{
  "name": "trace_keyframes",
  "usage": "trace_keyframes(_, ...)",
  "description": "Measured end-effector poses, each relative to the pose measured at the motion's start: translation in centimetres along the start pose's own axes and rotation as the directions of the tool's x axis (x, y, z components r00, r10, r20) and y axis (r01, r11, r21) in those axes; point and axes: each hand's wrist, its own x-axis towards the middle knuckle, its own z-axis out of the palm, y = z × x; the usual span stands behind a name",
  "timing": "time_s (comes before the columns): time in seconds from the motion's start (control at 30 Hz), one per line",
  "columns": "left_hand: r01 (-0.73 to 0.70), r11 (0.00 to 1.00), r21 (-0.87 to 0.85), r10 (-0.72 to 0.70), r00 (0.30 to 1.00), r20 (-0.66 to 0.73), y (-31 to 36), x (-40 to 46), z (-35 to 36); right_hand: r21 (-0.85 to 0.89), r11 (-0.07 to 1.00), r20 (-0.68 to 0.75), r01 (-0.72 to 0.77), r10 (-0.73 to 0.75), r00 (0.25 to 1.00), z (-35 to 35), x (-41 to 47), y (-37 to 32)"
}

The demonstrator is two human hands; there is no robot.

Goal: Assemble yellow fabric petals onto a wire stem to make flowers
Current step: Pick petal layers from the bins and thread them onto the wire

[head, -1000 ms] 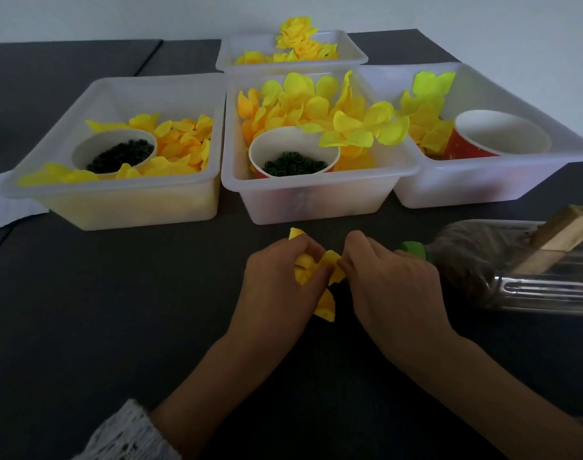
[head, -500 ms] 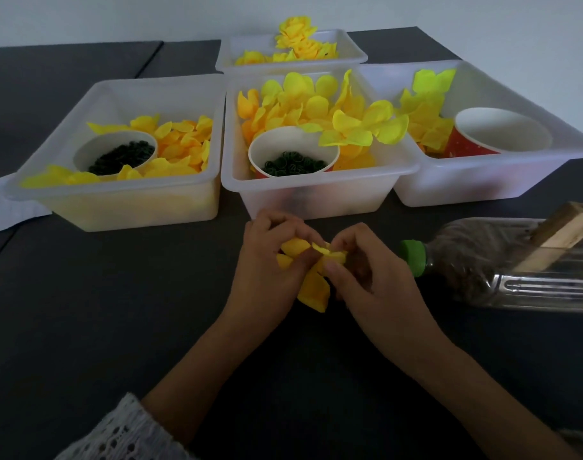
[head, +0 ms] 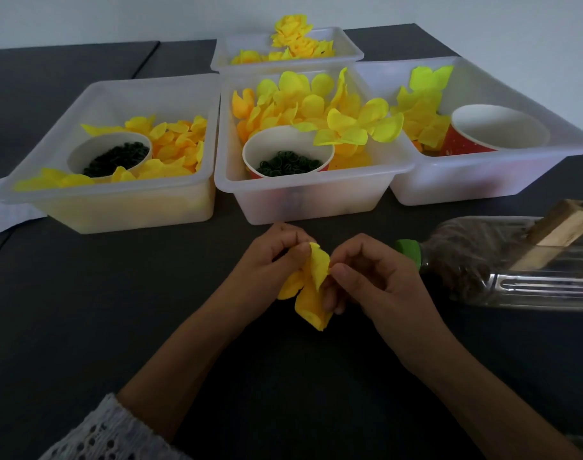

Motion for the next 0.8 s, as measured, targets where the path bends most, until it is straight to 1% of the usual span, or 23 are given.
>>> trace_keyframes(0.13,-0.042,0.996,0.078,0.035,0.996,0.088,0.0,0.0,-0.1,0.031,0.999,-0.062,-0.03,0.032,0.998,-0.1,-0.1,0.2)
trace_keyframes(0.2,-0.06,0.993,0.105,0.05,0.994,0.099,-0.1,0.0,-0.1,0.023,0.999,-0.076,-0.044,0.045,0.996,-0.1,-0.1,0.3)
trace_keyframes(0.27,-0.071,0.993,0.091,0.062,0.993,0.098,-0.1,0.0,-0.1,-0.001,0.999,-0.083,-0.044,0.044,0.996,-0.1,-0.1,0.5)
trace_keyframes(0.43,-0.054,0.994,-0.093,0.065,0.991,0.115,-0.3,-0.1,-0.1,-0.034,0.998,-0.105,-0.048,0.044,0.993,0.2,-0.1,0.6)
trace_keyframes(0.57,-0.004,0.96,-0.28,0.047,0.988,0.146,-0.4,-0.2,0.0,-0.009,0.999,-0.125,-0.052,0.05,0.991,0.7,0.1,0.5)
trace_keyframes(0.73,0.043,0.909,-0.415,0.04,0.981,0.188,-0.5,-0.3,-0.1,0.045,0.996,-0.131,-0.076,0.082,0.988,1.0,0.0,0.4)
trace_keyframes(0.8,0.05,0.896,-0.442,0.046,0.978,0.204,-0.5,-0.3,-0.1,0.06,0.994,-0.134,-0.09,0.097,0.986,0.9,0.0,0.4)
